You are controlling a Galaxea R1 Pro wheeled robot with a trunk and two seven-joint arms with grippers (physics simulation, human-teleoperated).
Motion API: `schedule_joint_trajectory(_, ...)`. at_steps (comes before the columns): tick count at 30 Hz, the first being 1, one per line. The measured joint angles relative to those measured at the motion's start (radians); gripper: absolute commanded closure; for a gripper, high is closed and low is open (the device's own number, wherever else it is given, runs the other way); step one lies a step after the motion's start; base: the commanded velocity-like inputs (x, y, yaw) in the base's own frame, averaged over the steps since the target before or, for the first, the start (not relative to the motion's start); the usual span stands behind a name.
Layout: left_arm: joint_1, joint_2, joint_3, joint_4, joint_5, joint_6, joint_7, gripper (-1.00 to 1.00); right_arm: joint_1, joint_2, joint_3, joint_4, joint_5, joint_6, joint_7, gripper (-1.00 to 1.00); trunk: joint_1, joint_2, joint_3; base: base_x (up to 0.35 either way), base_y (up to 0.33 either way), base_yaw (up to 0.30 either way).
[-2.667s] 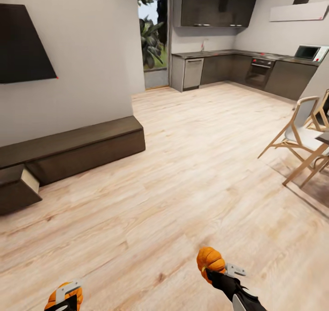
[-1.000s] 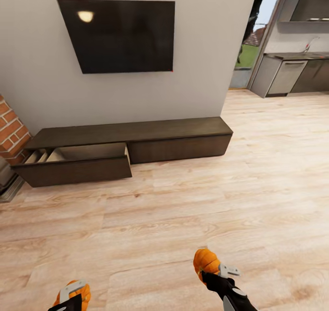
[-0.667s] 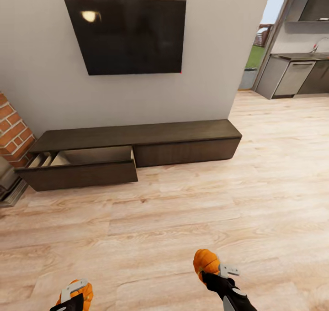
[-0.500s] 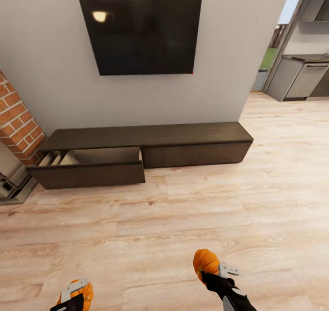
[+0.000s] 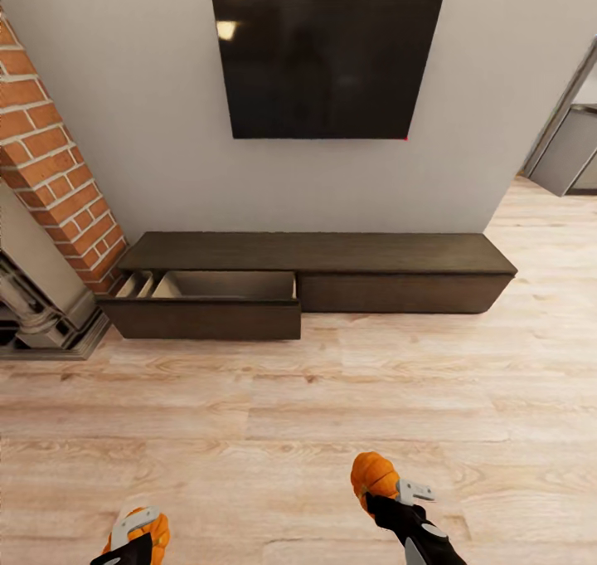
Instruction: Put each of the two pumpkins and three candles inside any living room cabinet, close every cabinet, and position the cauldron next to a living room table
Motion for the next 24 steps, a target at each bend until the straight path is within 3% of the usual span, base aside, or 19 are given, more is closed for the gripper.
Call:
schedule_joint_trajectory(6, 0.001, 0.000, -0.001, 0.000, -0.001, 0.000, 0.000, 1.00, 0.000, 0.000, 0.000, 0.000, -0.001, 0.000, 0.001, 1.00, 0.000, 0.000, 0.003, 0.173, 0.202, 0.001)
schedule_joint_trajectory(24, 0.001, -0.002, 0.000, 0.000, -0.001, 0.000, 0.000, 1.00, 0.000, 0.000, 0.000, -0.001, -0.001, -0.001, 0.001, 1.00, 0.000, 0.000, 0.032, 0.004, 0.005, 0.000)
